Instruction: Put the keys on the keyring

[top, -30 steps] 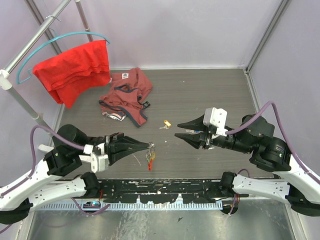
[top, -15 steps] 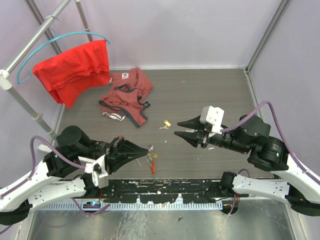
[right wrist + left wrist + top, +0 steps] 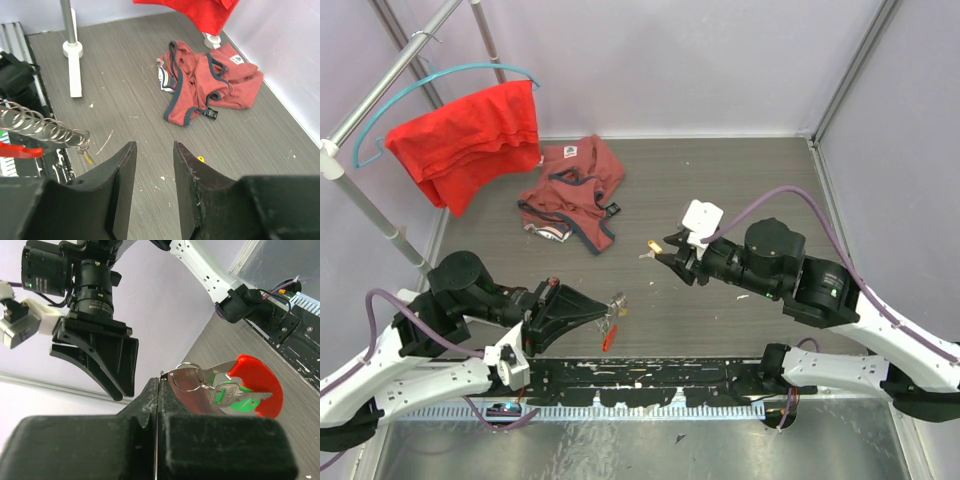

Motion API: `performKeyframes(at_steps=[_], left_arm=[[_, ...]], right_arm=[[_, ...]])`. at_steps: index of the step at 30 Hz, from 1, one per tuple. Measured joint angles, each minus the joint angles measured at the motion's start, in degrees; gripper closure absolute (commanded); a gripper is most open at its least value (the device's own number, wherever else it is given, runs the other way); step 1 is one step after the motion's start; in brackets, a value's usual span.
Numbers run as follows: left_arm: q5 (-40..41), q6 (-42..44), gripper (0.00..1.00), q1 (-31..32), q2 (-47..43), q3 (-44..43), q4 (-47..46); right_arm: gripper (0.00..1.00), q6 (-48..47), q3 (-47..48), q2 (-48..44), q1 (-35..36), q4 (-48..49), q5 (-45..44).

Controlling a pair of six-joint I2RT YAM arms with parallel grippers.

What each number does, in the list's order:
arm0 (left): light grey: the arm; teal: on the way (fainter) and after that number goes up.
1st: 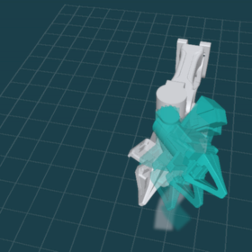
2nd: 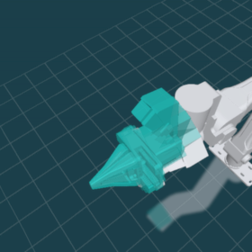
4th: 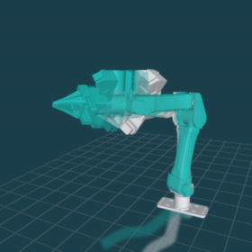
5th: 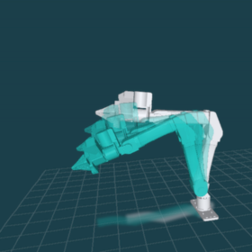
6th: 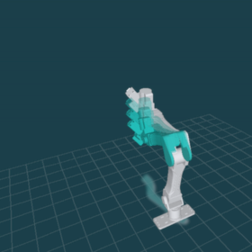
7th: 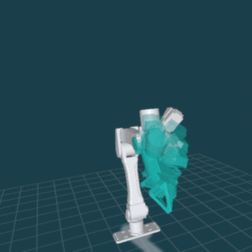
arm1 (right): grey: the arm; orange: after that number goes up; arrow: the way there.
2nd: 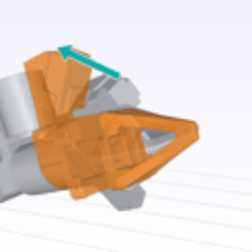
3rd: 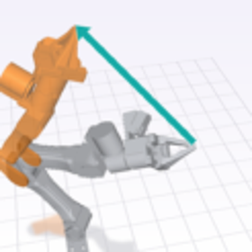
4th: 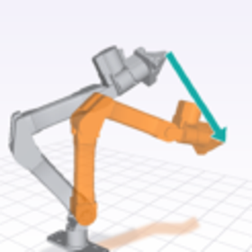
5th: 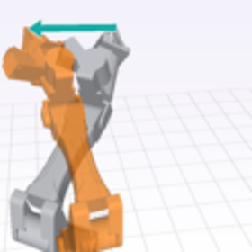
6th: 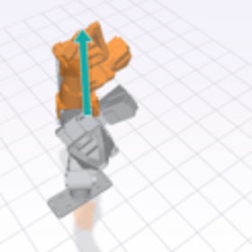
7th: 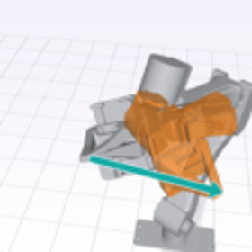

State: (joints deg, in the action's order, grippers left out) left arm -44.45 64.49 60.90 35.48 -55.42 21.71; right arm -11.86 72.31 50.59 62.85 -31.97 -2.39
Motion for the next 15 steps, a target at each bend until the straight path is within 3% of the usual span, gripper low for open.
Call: performKeyframes(at_steps=[15], left_arm=[[0.66, 3.8, 1.0, 0.0, -1.84, 0.04, 2.84]], right_arm=[[0.48, 6.38, -5.03, 4.79, -1.33, 0.24, -13.84]])
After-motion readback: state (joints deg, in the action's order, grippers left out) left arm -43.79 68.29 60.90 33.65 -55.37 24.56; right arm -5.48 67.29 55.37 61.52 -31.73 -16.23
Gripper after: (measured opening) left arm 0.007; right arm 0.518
